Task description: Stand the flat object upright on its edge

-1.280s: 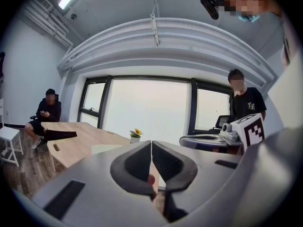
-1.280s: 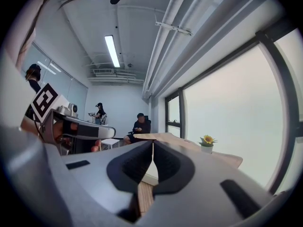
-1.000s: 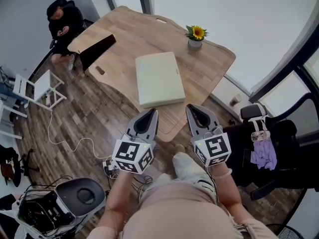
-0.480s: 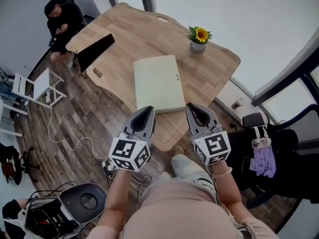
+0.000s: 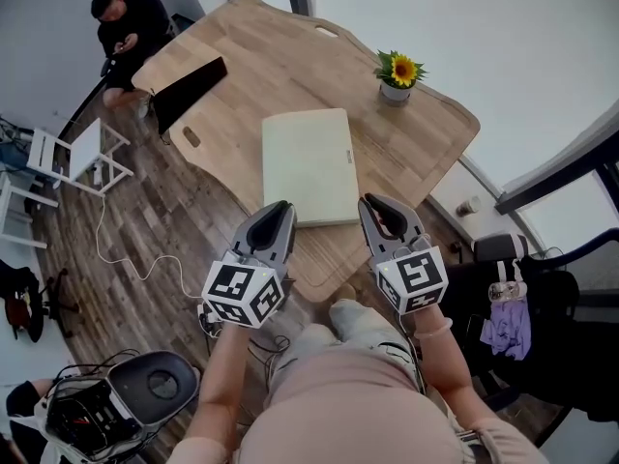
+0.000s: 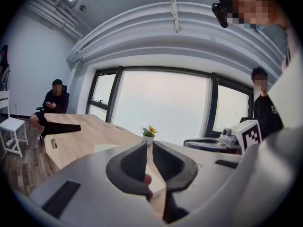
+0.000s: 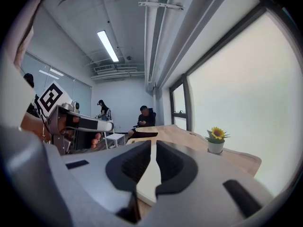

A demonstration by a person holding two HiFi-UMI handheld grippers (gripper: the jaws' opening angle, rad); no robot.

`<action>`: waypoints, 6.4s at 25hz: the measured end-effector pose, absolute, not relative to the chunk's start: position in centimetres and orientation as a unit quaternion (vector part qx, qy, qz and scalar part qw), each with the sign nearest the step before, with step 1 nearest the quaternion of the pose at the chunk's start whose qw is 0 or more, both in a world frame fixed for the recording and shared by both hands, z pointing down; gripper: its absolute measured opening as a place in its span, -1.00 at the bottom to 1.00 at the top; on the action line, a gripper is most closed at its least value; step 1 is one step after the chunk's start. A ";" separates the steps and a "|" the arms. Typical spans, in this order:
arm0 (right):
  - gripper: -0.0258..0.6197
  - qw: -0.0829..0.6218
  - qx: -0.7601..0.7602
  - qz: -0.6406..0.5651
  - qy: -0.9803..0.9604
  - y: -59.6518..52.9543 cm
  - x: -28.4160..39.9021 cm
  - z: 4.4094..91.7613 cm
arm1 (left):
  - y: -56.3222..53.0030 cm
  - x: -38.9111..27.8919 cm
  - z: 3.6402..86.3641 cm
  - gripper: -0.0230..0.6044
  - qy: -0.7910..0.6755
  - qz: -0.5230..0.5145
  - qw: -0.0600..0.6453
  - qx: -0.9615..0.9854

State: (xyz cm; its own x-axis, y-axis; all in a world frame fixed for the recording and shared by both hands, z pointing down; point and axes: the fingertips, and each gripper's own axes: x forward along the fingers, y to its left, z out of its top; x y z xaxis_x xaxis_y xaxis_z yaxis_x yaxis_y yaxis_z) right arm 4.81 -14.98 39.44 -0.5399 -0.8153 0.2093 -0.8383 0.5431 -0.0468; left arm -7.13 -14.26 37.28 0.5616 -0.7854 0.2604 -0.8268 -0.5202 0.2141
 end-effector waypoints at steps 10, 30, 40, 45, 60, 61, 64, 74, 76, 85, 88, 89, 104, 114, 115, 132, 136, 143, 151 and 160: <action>-0.79 0.099 0.454 0.082 -0.882 -18.1 4.6 41.3 | -16.7 -8.5 38.8 -0.67 -0.479 0.081 0.176 0.856; -0.65 0.144 0.470 0.122 -0.862 -24.6 2.5 46.9 | -24.3 -13.7 44.9 -0.48 -0.454 0.121 0.237 0.850; -0.57 0.167 0.475 0.138 -0.853 -28.3 2.1 49.8 | -28.7 -15.0 49.1 -0.37 -0.442 0.137 0.280 0.841; -0.52 0.181 0.476 0.147 -0.848 -29.7 2.3 51.6 | -30.3 -15.4 51.1 -0.32 -0.435 0.145 0.296 0.838; -0.25 0.184 0.470 0.231 -0.832 -33.1 2.9 56.9 | -33.2 -15.7 56.7 -0.14 -0.405 0.167 0.368 0.821; -0.22 0.182 0.469 0.237 -0.831 -33.2 2.9 57.1 | -33.4 -15.7 57.0 -0.14 -0.403 0.166 0.373 0.819; -0.18 0.181 0.467 0.249 -0.829 -33.8 3.1 57.9 | -33.9 -15.8 57.8 -0.11 -0.401 0.165 0.392 0.812; 0.09 0.177 0.432 0.329 -0.821 -34.6 2.7 61.0 | -34.3 -15.6 60.7 -0.03 -0.382 0.187 0.434 0.794; 0.10 0.172 0.424 0.343 -0.820 -34.7 2.6 61.3 | -34.4 -15.7 61.0 0.00 -0.379 0.186 0.443 0.791; 0.17 0.153 0.393 0.413 -0.807 -34.6 2.4 62.4 | -34.3 -15.6 62.1 0.06 -0.352 0.182 0.485 0.779; 0.18 0.148 0.385 0.431 -0.802 -34.6 2.3 62.7 | -34.3 -15.5 62.5 0.06 -0.336 0.180 0.503 0.776; 0.19 0.147 0.383 0.436 -0.801 -34.5 2.3 62.8 | -34.2 -15.4 62.7 0.06 -0.331 0.180 0.508 0.775; 0.21 0.146 0.387 0.444 -0.795 -34.6 2.0 63.0 | -34.4 -14.8 62.8 0.09 -0.300 0.163 0.545 0.766; 0.20 0.143 0.400 0.438 -0.793 -34.3 2.3 62.7 | -34.3 -14.5 62.5 0.09 -0.309 0.166 0.540 0.765; 0.20 0.143 0.401 0.436 -0.793 -34.3 2.3 62.6 | -34.3 -14.5 62.4 0.09 -0.309 0.166 0.539 0.766; 0.19 0.138 0.414 0.383 -0.814 -33.6 2.3 59.2 | -33.4 -14.3 59.3 0.10 -0.325 0.177 0.498 0.785; 0.19 0.139 0.417 0.361 -0.822 -33.4 2.3 58.2 | -33.1 -14.3 58.5 0.11 -0.327 0.176 0.486 0.791; 0.19 0.137 0.422 0.328 -0.834 -33.3 2.4 56.4 | -33.1 -14.2 57.0 0.11 -0.335 0.173 0.462 0.803; 0.18 0.135 0.427 0.296 -0.843 -33.2 2.3 54.8 | -33.0 -14.1 55.4 0.11 -0.341 0.170 0.438 0.814; 0.17 0.124 0.439 0.268 -0.849 -32.9 2.8 53.4 | -33.1 -13.5 53.7 0.11 -0.350 0.166 0.407 0.827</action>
